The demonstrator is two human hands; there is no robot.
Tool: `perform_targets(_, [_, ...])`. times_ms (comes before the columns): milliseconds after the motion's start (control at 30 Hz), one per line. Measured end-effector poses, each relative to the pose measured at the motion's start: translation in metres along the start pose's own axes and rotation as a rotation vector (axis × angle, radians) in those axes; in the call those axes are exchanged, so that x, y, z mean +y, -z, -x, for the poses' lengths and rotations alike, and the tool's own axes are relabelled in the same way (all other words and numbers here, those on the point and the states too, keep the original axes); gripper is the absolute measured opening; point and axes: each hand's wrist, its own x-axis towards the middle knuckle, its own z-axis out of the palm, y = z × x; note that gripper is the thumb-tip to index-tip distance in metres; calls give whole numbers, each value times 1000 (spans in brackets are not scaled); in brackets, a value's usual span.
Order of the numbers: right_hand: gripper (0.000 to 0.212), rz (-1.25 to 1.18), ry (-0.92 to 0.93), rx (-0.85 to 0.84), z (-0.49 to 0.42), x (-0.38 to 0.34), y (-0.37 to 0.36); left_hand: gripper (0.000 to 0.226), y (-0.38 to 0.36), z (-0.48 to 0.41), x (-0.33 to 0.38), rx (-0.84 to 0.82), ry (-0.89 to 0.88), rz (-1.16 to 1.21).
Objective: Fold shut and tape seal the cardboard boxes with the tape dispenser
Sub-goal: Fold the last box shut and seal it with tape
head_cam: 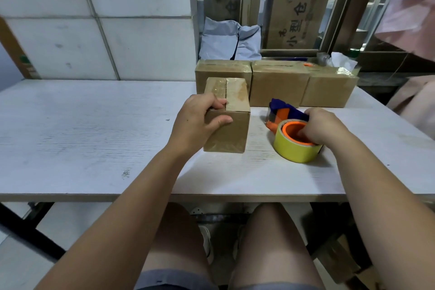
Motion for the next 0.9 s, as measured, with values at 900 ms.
perform_targets(900, [66,-759,442,733,72,-39,-2,42,-46,-40,100,110,480,595])
